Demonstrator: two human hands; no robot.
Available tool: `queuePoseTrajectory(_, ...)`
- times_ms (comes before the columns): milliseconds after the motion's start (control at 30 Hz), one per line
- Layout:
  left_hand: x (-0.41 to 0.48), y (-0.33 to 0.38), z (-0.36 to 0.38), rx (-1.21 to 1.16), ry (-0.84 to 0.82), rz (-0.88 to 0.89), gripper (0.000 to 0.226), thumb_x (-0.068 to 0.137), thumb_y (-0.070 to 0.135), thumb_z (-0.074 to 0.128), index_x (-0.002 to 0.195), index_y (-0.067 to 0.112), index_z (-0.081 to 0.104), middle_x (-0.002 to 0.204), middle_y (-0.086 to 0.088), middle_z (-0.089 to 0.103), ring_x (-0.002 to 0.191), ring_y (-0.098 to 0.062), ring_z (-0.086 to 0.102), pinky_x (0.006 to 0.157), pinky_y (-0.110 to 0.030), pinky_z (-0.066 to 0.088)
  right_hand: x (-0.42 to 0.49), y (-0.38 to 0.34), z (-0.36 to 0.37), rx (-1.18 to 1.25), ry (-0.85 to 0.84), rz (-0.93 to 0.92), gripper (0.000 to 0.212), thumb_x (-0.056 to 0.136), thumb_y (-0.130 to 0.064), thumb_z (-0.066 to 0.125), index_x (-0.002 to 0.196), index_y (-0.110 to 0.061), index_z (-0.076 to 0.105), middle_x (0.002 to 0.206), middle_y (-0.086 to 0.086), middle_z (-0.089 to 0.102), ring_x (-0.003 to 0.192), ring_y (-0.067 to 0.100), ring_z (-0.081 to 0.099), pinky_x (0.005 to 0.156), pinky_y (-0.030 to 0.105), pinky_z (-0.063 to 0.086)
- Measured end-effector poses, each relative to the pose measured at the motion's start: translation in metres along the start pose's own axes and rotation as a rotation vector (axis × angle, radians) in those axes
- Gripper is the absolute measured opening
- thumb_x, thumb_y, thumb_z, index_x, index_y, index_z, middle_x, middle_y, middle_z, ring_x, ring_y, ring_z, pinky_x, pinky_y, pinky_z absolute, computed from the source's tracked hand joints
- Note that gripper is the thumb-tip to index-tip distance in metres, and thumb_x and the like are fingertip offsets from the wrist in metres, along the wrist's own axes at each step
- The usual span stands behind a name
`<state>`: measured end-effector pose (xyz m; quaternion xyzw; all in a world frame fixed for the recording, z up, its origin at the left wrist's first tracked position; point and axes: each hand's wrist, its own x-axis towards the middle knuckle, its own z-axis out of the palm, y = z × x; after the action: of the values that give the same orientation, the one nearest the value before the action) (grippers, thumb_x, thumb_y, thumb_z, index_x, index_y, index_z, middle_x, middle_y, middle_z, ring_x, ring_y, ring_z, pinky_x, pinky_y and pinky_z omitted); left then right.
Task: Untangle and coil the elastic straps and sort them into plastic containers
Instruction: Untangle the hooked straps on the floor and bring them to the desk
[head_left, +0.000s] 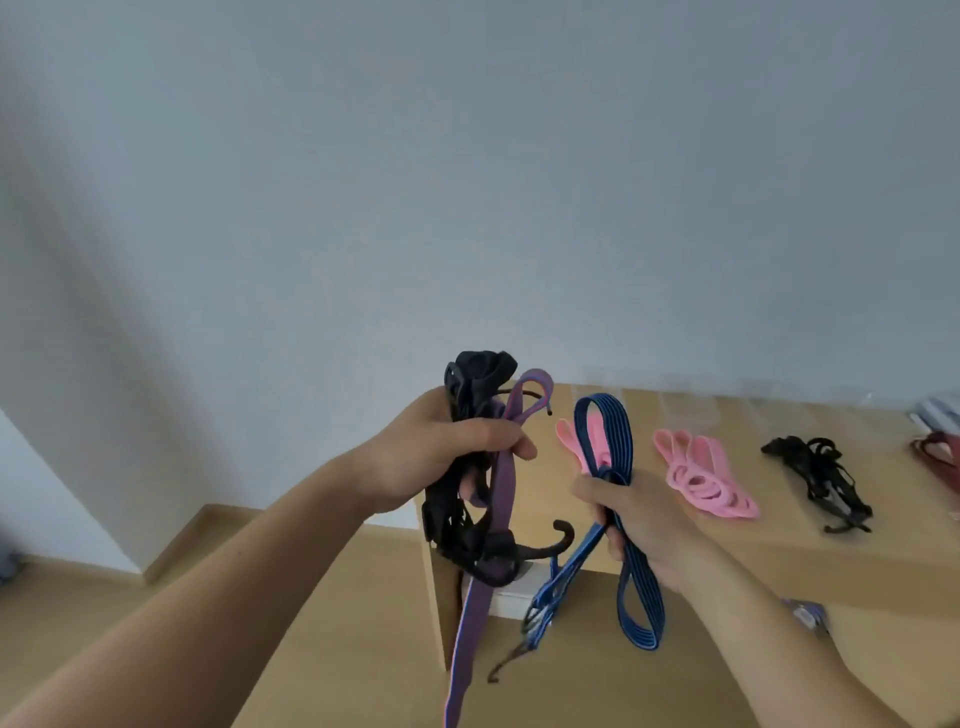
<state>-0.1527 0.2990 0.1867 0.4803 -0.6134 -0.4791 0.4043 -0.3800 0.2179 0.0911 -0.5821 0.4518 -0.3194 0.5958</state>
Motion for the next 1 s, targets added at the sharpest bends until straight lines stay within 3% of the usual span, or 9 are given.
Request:
queuePoseTrajectory(100, 0.015, 0.015, 0.022, 0.059, -0.114, -0.033, 0.022, 0.086, 0.019, 0.058, 0.09, 0.002, 0.072, 0.06, 0.001, 0.063, 0.05, -0.027, 0.052, 0.052, -0.025, 0.048, 0.003, 0.018, -0.019, 0.218, 0.146, -0.023, 0.039, 0.085, -0.02, 0.071, 0.049, -0.016, 0.055, 0.055, 0.005, 0.052, 0.034, 0.021, 0.039, 0.039, 0.026, 0.034)
queuePoseTrajectory(167, 0.026, 0.02, 0.037, 0.012, -0.094, -0.038, 0.026, 0.085, 0.018, 0.057, 0.094, -0.003, 0.069, 0.065, 0.001, 0.067, 0.047, -0.026, 0.051, 0.05, -0.026, 0.046, 0.001, 0.023, -0.037, 0.227, 0.142, -0.028, 0.038, 0.085, -0.021, 0.071, 0.051, -0.014, 0.056, 0.055, 0.006, 0.054, 0.034, 0.021, 0.039, 0.039, 0.027, 0.035)
queuePoseTrajectory(300, 0.058, 0.04, 0.065, -0.162, 0.029, 0.028, 0.038, 0.084, 0.019, 0.054, 0.102, -0.014, 0.061, 0.067, -0.001, 0.07, 0.039, -0.015, 0.047, 0.045, -0.023, 0.045, -0.011, 0.044, -0.079, 0.051, -0.123, 0.037, 0.026, 0.081, -0.022, 0.07, 0.059, -0.009, 0.061, 0.064, 0.012, 0.053, 0.036, 0.02, 0.037, 0.041, 0.027, 0.034)
queuePoseTrajectory(367, 0.076, 0.052, 0.078, -0.203, 0.054, 0.064, 0.04, 0.085, 0.02, 0.053, 0.106, -0.014, 0.059, 0.067, -0.001, 0.07, 0.04, -0.017, 0.046, 0.044, -0.022, 0.045, -0.016, 0.055, -0.097, 0.049, -0.245, 0.087, 0.021, 0.077, -0.021, 0.069, 0.079, -0.001, 0.067, 0.066, 0.011, 0.05, 0.038, 0.018, 0.033, 0.04, 0.026, 0.031)
queuePoseTrajectory(467, 0.102, 0.066, 0.101, -0.235, 0.04, 0.079, 0.044, 0.09, 0.02, 0.049, 0.116, -0.015, 0.054, 0.059, 0.003, 0.068, 0.044, -0.021, 0.046, 0.046, -0.023, 0.046, -0.015, 0.067, -0.108, -0.027, -0.32, 0.105, 0.028, 0.074, -0.026, 0.071, 0.062, -0.007, 0.056, 0.057, 0.007, 0.049, 0.039, 0.017, 0.035, 0.042, 0.026, 0.031)
queuePoseTrajectory(600, 0.135, 0.075, 0.126, -0.319, 0.059, 0.1, 0.025, 0.095, 0.016, 0.048, 0.097, 0.001, 0.068, 0.081, -0.005, 0.072, 0.039, -0.013, 0.046, 0.044, -0.021, 0.045, -0.009, 0.078, -0.113, -0.024, -0.206, 0.09, 0.033, 0.084, -0.03, 0.071, 0.06, -0.011, 0.057, 0.059, 0.008, 0.054, 0.037, 0.019, 0.041, 0.041, 0.028, 0.035)
queuePoseTrajectory(700, 0.154, 0.074, 0.127, -0.328, 0.089, 0.12, 0.029, 0.093, 0.018, 0.052, 0.078, 0.016, 0.076, 0.092, -0.011, 0.07, 0.041, -0.014, 0.044, 0.045, -0.022, 0.045, -0.006, 0.086, -0.129, 0.037, -0.118, 0.085, 0.034, 0.087, -0.03, 0.071, 0.06, -0.012, 0.059, 0.06, 0.005, 0.055, 0.037, 0.02, 0.04, 0.041, 0.028, 0.035)
queuePoseTrajectory(800, 0.17, 0.061, 0.12, -0.296, 0.137, 0.086, 0.024, 0.093, 0.018, 0.052, 0.082, 0.01, 0.072, 0.079, -0.007, 0.069, 0.042, -0.016, 0.043, 0.046, -0.023, 0.043, -0.005, 0.088, -0.143, 0.02, -0.034, 0.045, 0.029, 0.086, -0.024, 0.071, 0.06, -0.016, 0.062, 0.059, 0.004, 0.054, 0.036, 0.018, 0.039, 0.042, 0.027, 0.035)
queuePoseTrajectory(1000, 0.2, 0.006, 0.119, 0.219, -0.016, -0.159, 0.02, 0.082, 0.02, 0.066, 0.079, 0.0, 0.07, 0.054, -0.009, 0.062, 0.046, -0.021, 0.054, 0.05, -0.024, 0.046, 0.011, 0.049, -0.194, 0.055, 0.178, -0.051, 0.04, 0.086, -0.013, 0.071, 0.051, -0.014, 0.053, 0.054, 0.009, 0.046, 0.036, 0.02, 0.037, 0.043, 0.03, 0.03)
